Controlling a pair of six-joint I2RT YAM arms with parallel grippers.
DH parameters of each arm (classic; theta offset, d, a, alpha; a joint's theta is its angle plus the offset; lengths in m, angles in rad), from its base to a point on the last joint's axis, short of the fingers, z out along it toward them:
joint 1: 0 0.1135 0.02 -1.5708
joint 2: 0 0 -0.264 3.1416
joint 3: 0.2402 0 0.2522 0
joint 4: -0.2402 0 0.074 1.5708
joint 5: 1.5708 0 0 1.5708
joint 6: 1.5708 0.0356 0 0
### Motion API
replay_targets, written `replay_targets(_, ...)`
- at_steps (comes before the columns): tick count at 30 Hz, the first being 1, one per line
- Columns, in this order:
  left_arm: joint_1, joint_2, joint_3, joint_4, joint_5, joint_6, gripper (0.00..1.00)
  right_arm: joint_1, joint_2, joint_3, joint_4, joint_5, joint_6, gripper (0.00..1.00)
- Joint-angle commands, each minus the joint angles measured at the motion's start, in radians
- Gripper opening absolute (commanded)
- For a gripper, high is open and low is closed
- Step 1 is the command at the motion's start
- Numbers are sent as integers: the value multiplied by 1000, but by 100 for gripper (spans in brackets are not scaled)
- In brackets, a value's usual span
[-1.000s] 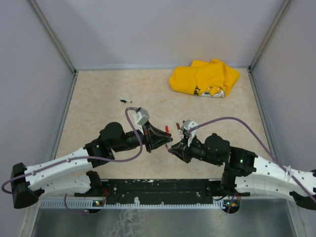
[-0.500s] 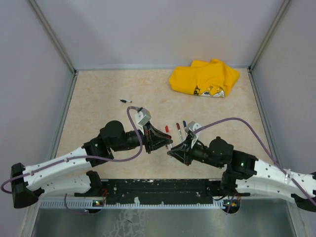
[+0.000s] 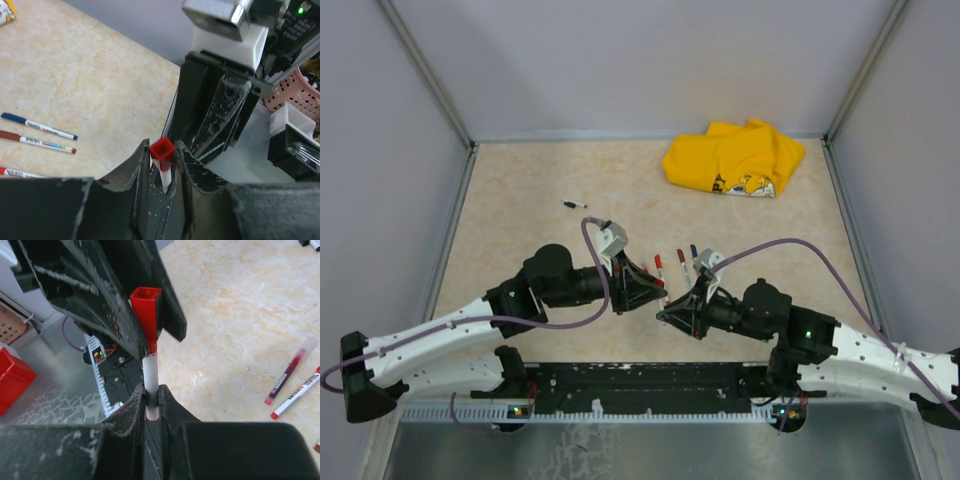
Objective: Insert the pens into the pen caps
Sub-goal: Press the pen cap onto the pen, then place the pen at the center of the board.
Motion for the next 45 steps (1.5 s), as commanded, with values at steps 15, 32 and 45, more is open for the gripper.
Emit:
replay_targets(15, -16, -134, -26, -15, -66, -41, 54, -22, -12, 7, -38, 134, 109, 0)
replay_targets(32, 329, -132, 45, -398, -208, -141, 63, -59, 486, 269, -224, 232, 194, 0)
replay_targets(45, 529, -216, 67, -650, -307, -108, 70, -182, 1013, 555, -258, 99, 219, 0)
